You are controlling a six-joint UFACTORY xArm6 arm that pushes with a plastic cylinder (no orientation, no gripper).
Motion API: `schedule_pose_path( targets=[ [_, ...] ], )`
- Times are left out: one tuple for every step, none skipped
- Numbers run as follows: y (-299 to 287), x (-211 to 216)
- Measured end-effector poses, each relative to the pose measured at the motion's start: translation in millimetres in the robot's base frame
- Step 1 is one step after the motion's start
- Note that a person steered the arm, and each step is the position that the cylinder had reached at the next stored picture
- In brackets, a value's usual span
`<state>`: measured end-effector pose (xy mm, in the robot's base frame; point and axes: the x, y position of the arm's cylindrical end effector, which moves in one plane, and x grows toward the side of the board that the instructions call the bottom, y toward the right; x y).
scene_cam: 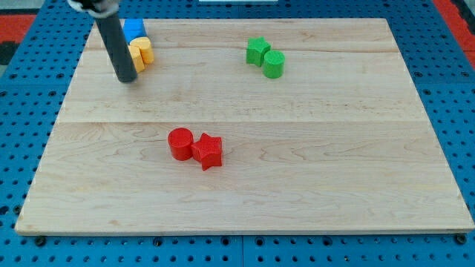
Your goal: Place the green star at the top of red star
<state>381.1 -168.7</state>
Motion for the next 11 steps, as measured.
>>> schedule_pose_path(
  targets=[
    [126.1,-12.6],
    [130.6,-78.2],
    [117.2,-127.6],
    [191.7,-136.1],
    [241.1,-59.4],
    [262.8,0.1],
    [264.5,22.2],
    [241.2,0.8],
    [224.3,8.0],
    [167.1,34.5],
    [159.4,16.1]
  ],
)
